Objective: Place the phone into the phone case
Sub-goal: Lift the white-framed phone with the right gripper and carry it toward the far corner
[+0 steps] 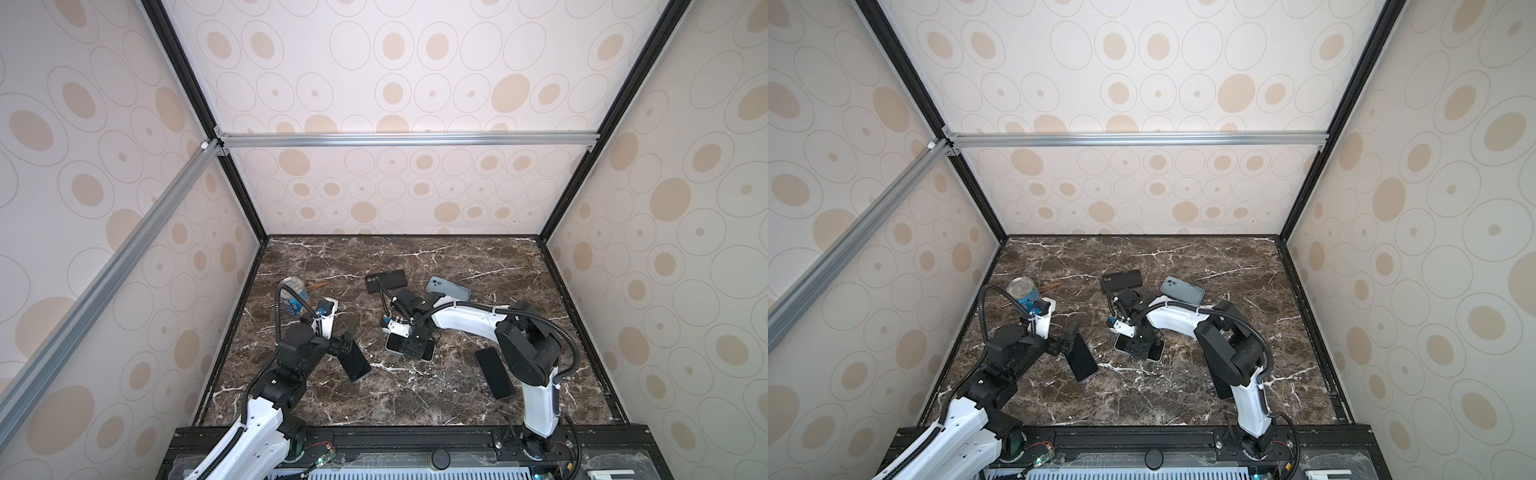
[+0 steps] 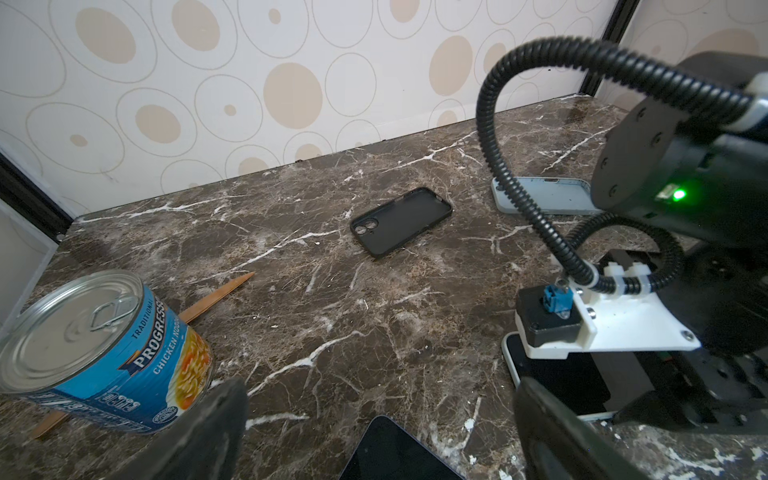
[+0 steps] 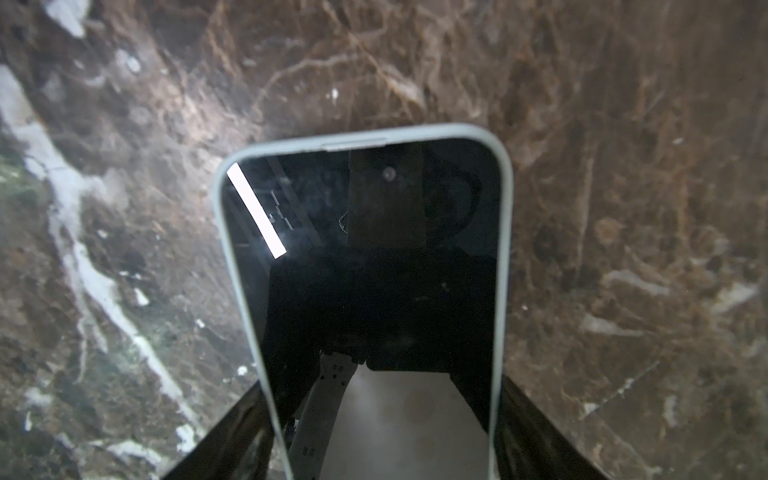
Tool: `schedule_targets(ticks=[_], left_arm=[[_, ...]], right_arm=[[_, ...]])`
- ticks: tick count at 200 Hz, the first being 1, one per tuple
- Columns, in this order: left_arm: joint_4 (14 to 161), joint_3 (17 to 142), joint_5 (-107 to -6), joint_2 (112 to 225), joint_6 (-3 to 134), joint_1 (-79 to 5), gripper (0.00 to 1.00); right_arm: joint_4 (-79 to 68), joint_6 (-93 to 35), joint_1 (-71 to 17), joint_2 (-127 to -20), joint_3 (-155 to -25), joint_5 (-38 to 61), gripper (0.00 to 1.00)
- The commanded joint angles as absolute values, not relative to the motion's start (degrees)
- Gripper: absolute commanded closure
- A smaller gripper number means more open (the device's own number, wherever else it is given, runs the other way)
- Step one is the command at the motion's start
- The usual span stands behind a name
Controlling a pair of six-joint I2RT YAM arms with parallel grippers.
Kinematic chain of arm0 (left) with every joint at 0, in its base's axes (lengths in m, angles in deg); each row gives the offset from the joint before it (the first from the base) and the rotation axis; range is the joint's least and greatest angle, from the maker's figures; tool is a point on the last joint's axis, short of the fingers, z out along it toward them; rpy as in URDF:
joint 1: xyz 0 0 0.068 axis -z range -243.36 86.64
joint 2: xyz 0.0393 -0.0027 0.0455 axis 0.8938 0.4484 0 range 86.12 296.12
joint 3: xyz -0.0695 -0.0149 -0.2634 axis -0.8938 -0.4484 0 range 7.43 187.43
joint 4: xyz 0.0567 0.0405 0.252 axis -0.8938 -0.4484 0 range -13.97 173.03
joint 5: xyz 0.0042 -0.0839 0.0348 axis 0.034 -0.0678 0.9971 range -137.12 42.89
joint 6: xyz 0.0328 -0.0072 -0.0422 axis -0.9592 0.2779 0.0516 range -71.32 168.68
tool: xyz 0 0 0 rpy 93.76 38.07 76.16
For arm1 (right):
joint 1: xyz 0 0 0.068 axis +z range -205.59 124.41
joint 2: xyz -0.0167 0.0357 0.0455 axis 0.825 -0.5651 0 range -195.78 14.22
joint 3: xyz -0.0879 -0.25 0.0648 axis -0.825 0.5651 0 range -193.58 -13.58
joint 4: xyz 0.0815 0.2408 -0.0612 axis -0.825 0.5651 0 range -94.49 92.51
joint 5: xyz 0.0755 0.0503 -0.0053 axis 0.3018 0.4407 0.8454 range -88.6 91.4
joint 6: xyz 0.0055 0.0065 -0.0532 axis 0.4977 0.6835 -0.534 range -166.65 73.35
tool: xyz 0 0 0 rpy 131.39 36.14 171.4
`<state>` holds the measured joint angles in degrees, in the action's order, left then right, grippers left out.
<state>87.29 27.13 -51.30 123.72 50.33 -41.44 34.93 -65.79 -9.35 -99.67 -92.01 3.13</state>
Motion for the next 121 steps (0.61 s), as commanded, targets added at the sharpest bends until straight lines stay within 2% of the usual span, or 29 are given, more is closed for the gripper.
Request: schedule_targets(ticks=[1,75,121], left_arm=[[88.24,27.27,-51.62,123.65,50.35,-41.25,0.01],[88.29,27.29,-51.42,123.92,50.35,-41.27,0.01],[88.39,27.29,-51.82,124.43,50.43,-41.25,0.01]], right_arm=[[33.2,-59.94,-12.18,-97.41,-90.71,3.95,0.35],[22.71,-49.11,-19.38,-88.65,-84.1,5.62,0.36],[18.05,-45.32,-27.22,-81.88,-80.37,4.32,0.38]])
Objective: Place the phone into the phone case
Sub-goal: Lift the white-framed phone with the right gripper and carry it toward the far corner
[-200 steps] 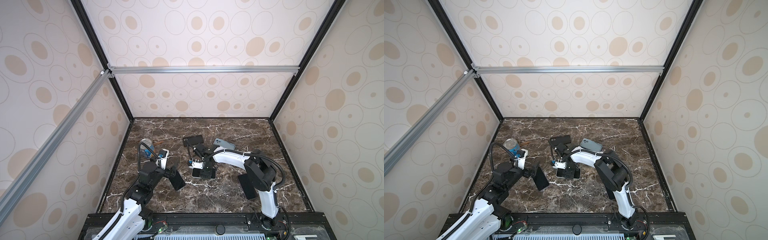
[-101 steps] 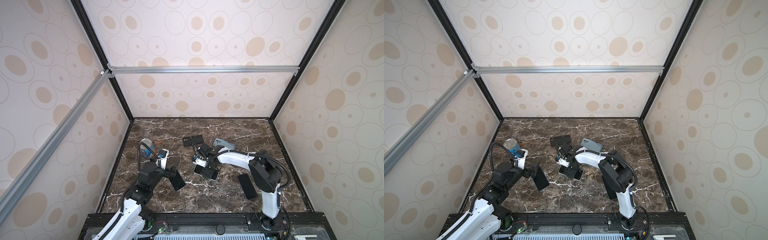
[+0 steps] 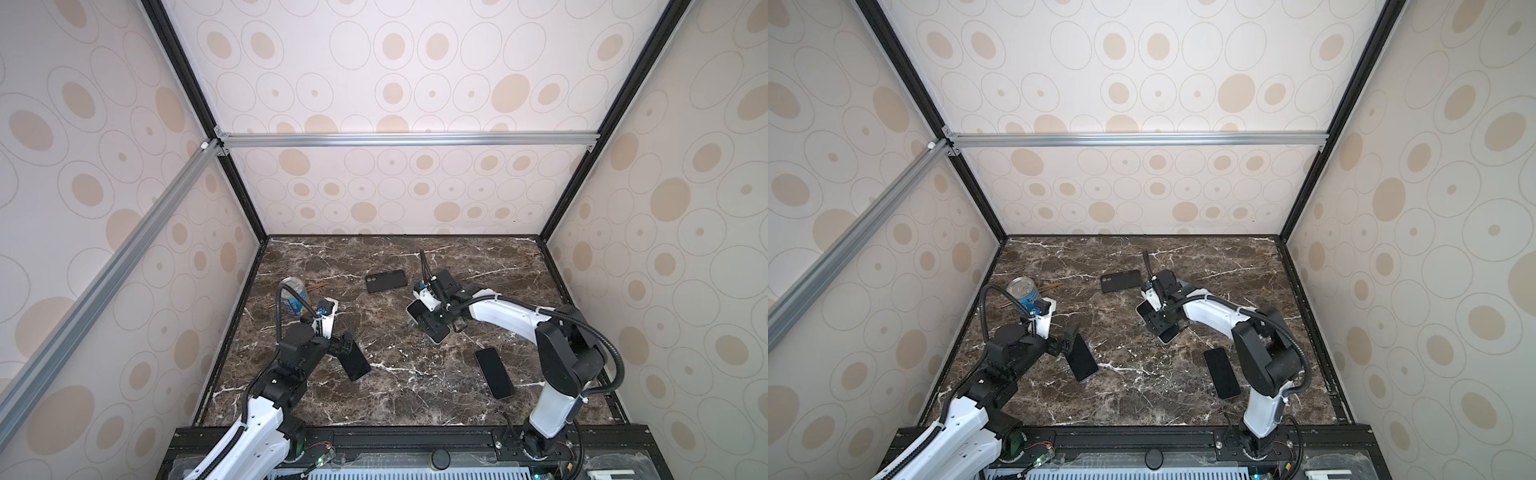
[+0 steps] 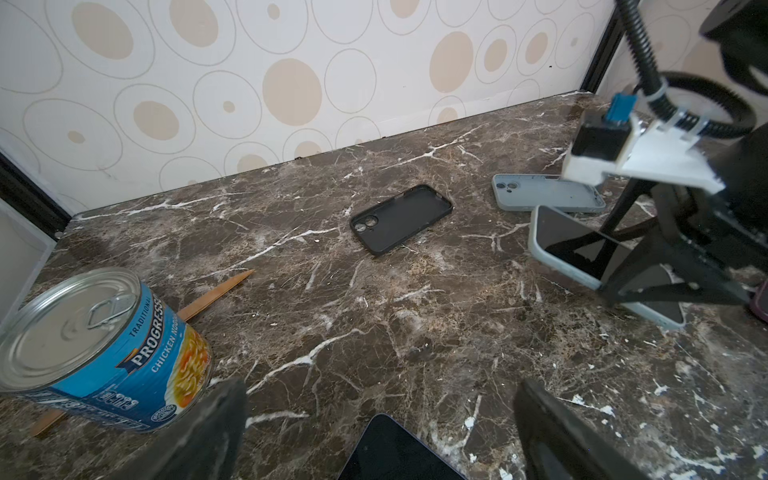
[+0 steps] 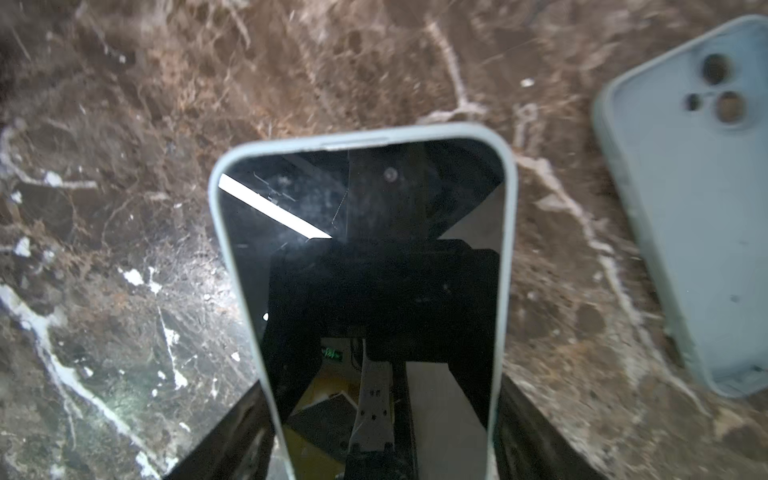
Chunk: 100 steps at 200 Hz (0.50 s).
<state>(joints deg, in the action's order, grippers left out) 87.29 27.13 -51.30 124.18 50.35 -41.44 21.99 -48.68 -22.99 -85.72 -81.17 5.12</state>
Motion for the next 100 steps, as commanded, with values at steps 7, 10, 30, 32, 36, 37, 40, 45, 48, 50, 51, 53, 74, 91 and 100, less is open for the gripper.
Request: schedule_targets(ticks=[7,10,30,32,36,37,40,45,48,50,51,53,74,91,100], left_arm=[[88.4,27.26,-51.84,124.48,50.43,-41.18,0.01],[88.4,27.37,-51.86,124.52,50.43,-41.18,0.01],[88.4,27.37,-51.86,124.61,50.43,-41.18,0.01],[88.4,27.36,-51.86,124.61,50.43,-41.16,0.01],[88.4,27.33,-51.81,124.7,50.48,-41.19,0.01],[88.4,27.31,-51.83,124.7,50.5,-41.2,0.01],[88.4,27.29,-51.86,124.7,50.52,-41.2,0.01],[88.4,27.31,-51.86,124.74,50.52,-41.11,0.01],[88.44,27.3,-51.9,124.78,50.52,-41.19,0.01],[88.41,27.36,-51.94,124.79,50.59,-41.14,0.01],[88.4,27.37,-51.94,124.79,50.6,-41.13,0.01],[88.4,27.38,-51.93,124.83,50.61,-41.14,0.01],[88.48,27.33,-52.17,124.79,50.69,-41.11,0.01],[88.44,27.38,-52.14,124.57,50.7,-41.03,0.01],[88.48,27.31,-52.12,124.44,50.78,-41.06,0.01]], right_arm=[[18.15,-45.25,-28.83,-81.23,-80.44,3.96,0.38],[18.18,-45.18,-29.51,-81.05,-80.46,3.88,0.38],[18.47,-44.61,-34.96,-79.97,-80.53,4.28,0.39],[18.46,-44.56,-36.07,-79.88,-80.62,4.63,0.39],[18.5,-44.38,-37.53,-79.88,-80.64,5.01,0.39],[18.52,-44.37,-37.9,-79.81,-80.68,5.14,0.39],[18.4,-44.24,-38.6,-79.76,-80.69,5.54,0.39],[18.47,-43.93,-40.6,-79.78,-80.88,6.07,0.39],[18.58,-43.93,-41.68,-79.75,-81.01,6.18,0.39],[18.69,-43.93,-42.08,-79.83,-81.09,6.2,0.39],[18.79,-43.93,-42.42,-79.87,-81.17,6.22,0.39],[18.98,-43.98,-43.19,-79.9,-81.44,6.27,0.4],[20.49,-45.52,-49.3,-81.42,-83.8,5.14,0.39],[22.21,-46.88,-53.62,-84.5,-87.25,3.51,0.4],[22.57,-47.53,-55.62,-86.68,-89.27,3.39,0.4]])
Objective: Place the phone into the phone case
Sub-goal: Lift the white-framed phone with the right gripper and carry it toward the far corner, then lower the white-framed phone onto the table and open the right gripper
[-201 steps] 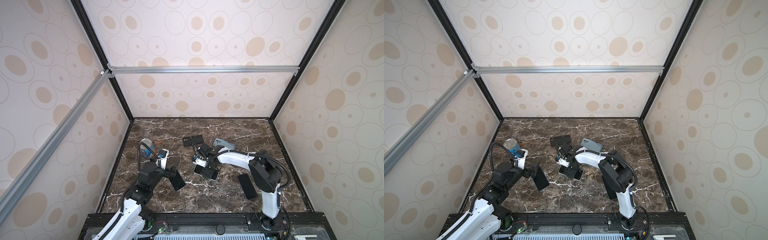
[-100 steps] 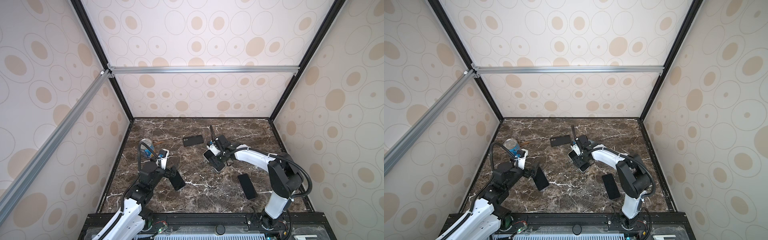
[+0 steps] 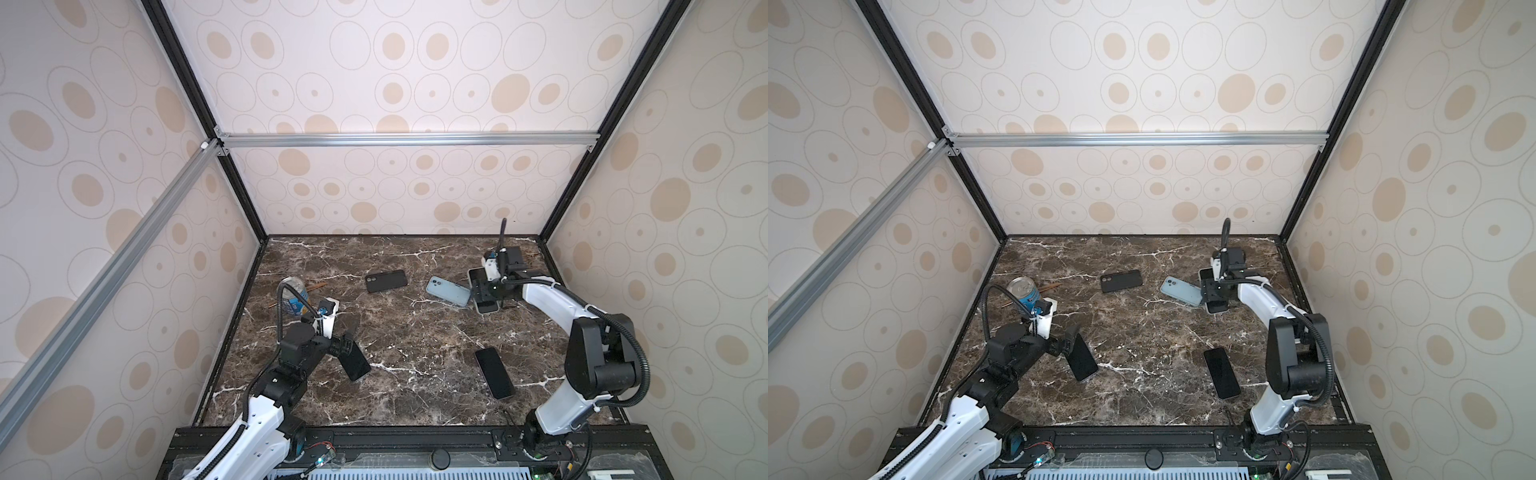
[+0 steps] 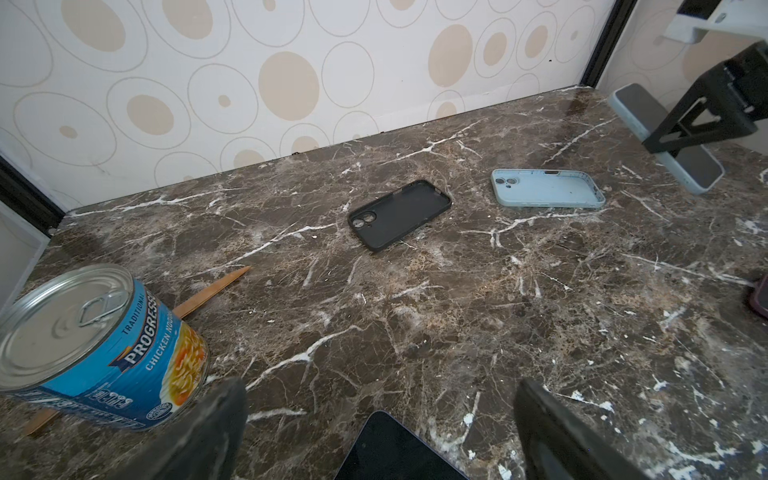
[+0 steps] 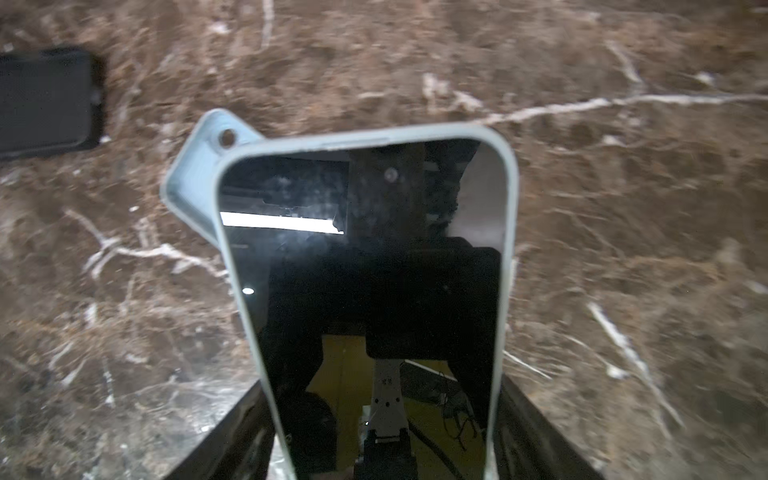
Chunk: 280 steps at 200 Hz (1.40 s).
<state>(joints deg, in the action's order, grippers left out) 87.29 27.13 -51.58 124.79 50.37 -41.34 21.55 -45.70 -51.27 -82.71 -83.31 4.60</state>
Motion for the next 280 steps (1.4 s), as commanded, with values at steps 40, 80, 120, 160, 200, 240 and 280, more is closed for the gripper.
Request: schedule_targets(ticks=[40,80,120,160,200,240,280], left_arm=[[88.63,27.38,-52.3,124.44,51.05,-40.97,0.01],[88.35,27.2,-51.86,124.51,50.96,-40.75,0.01],[88.25,27.12,-51.08,124.7,50.54,-40.6,0.01],[88.13,27.16,-50.46,124.79,50.28,-40.61,0.01],[88.05,27.19,-50.11,124.44,50.09,-40.57,0.01],[88.0,27.29,-49.84,123.91,50.0,-40.53,0.01],[87.91,27.3,-49.64,122.4,50.0,-40.56,0.01]], right_arm=[[28.95,-50.15,-60.96,-100.88,-103.47,3.64,0.41],[34.67,-51.24,-62.25,-113.45,-118.11,4.69,0.41],[41.62,-50.48,-63.14,-122.19,-128.21,6.14,0.38],[47.85,-50.78,-63.5,-126.32,-134.22,6.26,0.15],[47.6,-51.38,-63.5,-124.93,-133.76,6.29,0.04],[49.31,-51.31,-63.41,-122.23,-137.67,6.88,0.02],[49.3,-50.77,-61.57,-115.97,-140.49,4.77,0.0]])
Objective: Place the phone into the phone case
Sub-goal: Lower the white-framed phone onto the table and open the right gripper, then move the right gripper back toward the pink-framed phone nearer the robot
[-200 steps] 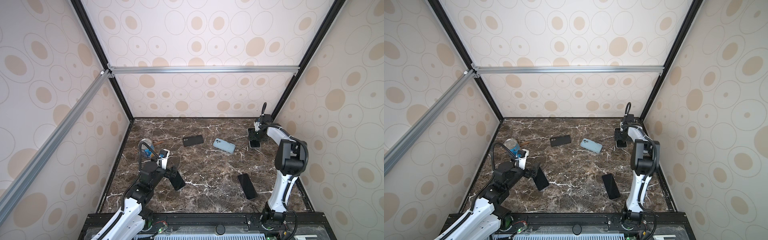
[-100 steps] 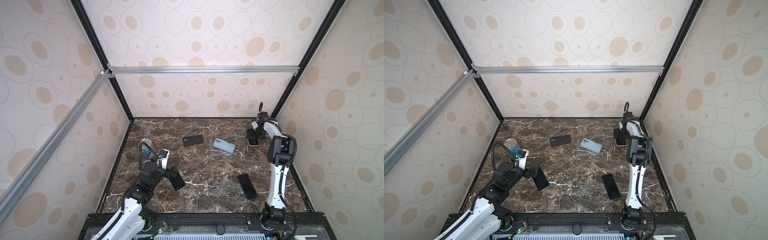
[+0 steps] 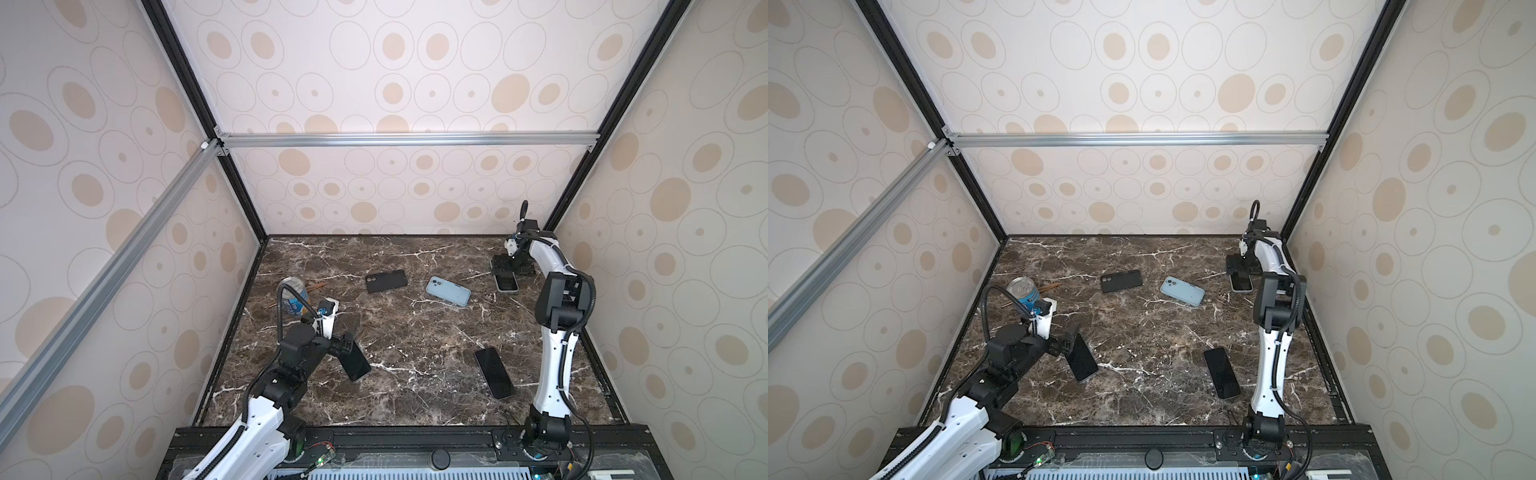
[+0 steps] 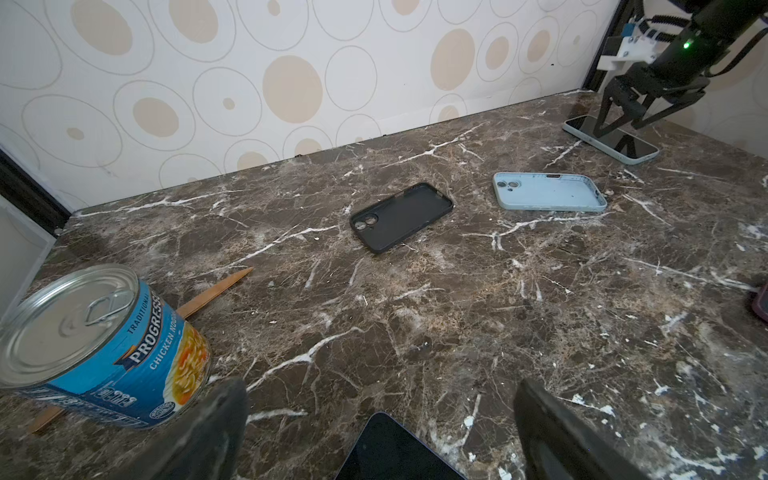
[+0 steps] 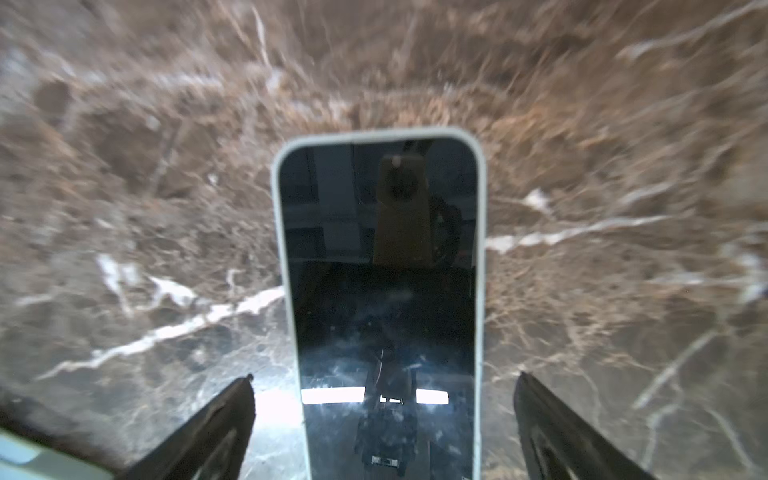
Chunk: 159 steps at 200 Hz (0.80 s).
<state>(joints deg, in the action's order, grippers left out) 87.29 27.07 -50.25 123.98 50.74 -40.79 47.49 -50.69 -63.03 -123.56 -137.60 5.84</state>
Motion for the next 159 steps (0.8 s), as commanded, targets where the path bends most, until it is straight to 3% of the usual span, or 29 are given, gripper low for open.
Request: schedule_targets(ticks=[1,19,138,159], left_arm=[[87.89,27.3,-49.65,122.37,50.0,-40.53,0.01],[88.15,27.29,-50.05,121.57,50.32,-40.53,0.01],[88.61,27.56,-52.7,120.52,50.87,-36.64,0.02],[89.01,27.93,-52.97,121.48,51.07,-36.65,0.04]], right_arm=[[49.3,-50.78,-61.52,-115.78,-140.49,4.71,0.0],[49.71,-51.0,-59.74,-112.49,-140.33,4.48,0.0],[40.76,-44.81,-49.78,-81.96,-104.66,7.74,0.03],[39.4,-43.43,-47.6,-76.27,-98.4,9.14,0.11]])
